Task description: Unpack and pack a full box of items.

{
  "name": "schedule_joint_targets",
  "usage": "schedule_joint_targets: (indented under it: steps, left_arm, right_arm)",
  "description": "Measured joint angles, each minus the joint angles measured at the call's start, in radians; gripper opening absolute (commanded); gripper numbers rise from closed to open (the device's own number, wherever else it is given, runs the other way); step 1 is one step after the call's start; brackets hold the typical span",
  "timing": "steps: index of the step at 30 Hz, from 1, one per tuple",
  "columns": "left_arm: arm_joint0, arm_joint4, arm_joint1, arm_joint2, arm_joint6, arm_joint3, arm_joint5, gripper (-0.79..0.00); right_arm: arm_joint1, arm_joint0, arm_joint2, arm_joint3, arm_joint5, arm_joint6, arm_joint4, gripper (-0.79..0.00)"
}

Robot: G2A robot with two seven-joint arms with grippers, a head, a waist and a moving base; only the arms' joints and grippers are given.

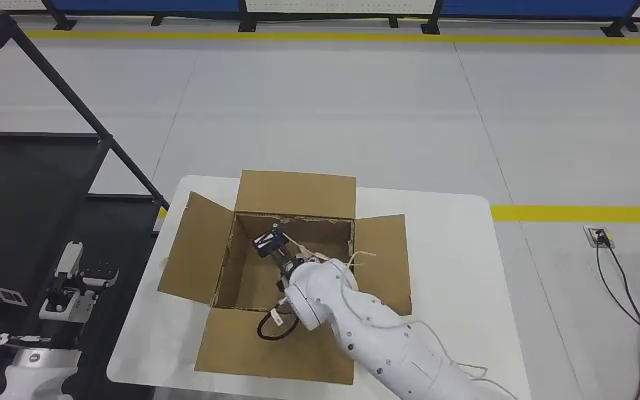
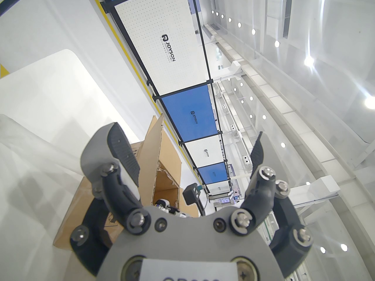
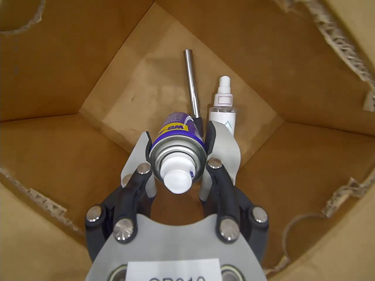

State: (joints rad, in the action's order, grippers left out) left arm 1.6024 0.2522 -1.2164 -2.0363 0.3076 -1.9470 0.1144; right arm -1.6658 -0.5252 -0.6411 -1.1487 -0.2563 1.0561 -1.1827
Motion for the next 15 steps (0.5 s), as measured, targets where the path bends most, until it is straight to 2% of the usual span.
schedule_joint_targets:
  steps: [5, 6, 8, 9, 11, 15]
  left_arm:
    - [0.0, 0.0, 0.0, 0.0, 0.0, 0.0, 0.0, 0.0]
    - [0.0, 0.0, 0.0, 0.0, 0.0, 0.0, 0.0, 0.0]
    - [0.0, 0.0, 0.0, 0.0, 0.0, 0.0, 0.0, 0.0]
    - [0.0, 0.0, 0.0, 0.0, 0.0, 0.0, 0.0, 0.0]
    - [0.0, 0.0, 0.0, 0.0, 0.0, 0.0, 0.0, 0.0]
    - [0.0, 0.0, 0.0, 0.0, 0.0, 0.0, 0.0, 0.0]
  right_arm:
    - [-0.053, 0.058, 0.042, 0.153, 0.01, -0.044, 0.056, -0.785]
    - [-0.061, 0.065, 0.048, 0.173, 0.01, -0.052, 0.06, -0.748]
    - [-0.078, 0.077, 0.063, 0.213, 0.006, -0.069, 0.063, -0.634]
    - [-0.085, 0.082, 0.068, 0.227, 0.004, -0.074, 0.064, -0.523]
    - [-0.1, 0.09, 0.075, 0.257, 0.002, -0.084, 0.071, -0.406]
    - [-0.122, 0.101, 0.079, 0.293, 0.005, -0.094, 0.086, -0.123]
